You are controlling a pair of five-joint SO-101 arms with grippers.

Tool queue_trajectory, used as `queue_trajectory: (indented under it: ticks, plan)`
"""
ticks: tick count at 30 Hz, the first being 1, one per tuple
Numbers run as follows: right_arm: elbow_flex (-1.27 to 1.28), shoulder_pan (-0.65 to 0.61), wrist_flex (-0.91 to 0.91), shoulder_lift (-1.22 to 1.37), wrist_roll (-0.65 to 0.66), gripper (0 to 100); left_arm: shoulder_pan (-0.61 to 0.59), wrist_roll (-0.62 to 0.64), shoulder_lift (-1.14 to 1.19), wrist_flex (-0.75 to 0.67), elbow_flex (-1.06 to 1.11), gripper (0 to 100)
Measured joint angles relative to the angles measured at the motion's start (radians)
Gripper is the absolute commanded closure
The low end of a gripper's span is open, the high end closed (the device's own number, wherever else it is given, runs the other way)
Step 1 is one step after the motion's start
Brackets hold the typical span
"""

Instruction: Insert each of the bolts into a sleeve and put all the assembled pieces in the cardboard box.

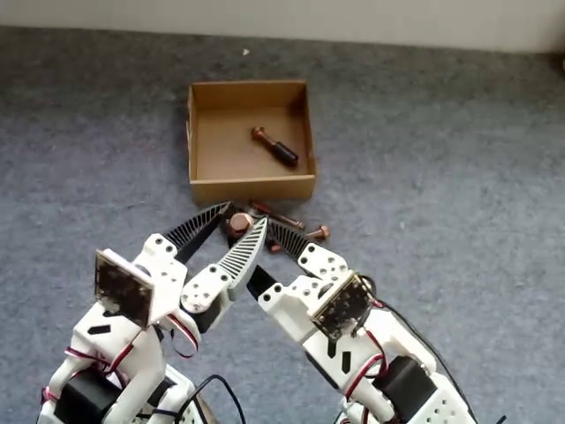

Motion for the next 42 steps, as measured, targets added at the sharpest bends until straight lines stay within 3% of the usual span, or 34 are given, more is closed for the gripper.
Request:
queue_trajectory:
  ticks: [7,14,21,24,27,32,42]
  plan:
    - [0.077,0.055,-0.002,0.0,0.0,99.4,-0.041,-0.124,0.0,0.061,-0.032,82]
    - [0.098,0.238,0.132,0.0,-0.017,99.4,-0.319,-0.137,0.0,0.14,-0.041,82]
    - [0.1,0.307,0.204,0.0,-0.078,99.4,-0.572,-0.147,0.0,0.186,0.097,99]
    - [0.098,0.311,0.204,0.04,-0.078,99.4,-0.615,-0.238,0.002,0.186,0.212,99]
    - [0.055,0.311,0.204,0.17,-0.083,99.4,-0.638,-0.319,0.014,0.186,0.321,99]
    - [-0.149,0.311,0.176,0.526,-0.118,99.4,-0.674,-0.338,0.012,0.127,0.454,99]
    - [-0.543,0.313,-0.192,1.272,-0.123,99.4,-0.674,-0.338,0.012,0.092,0.483,99]
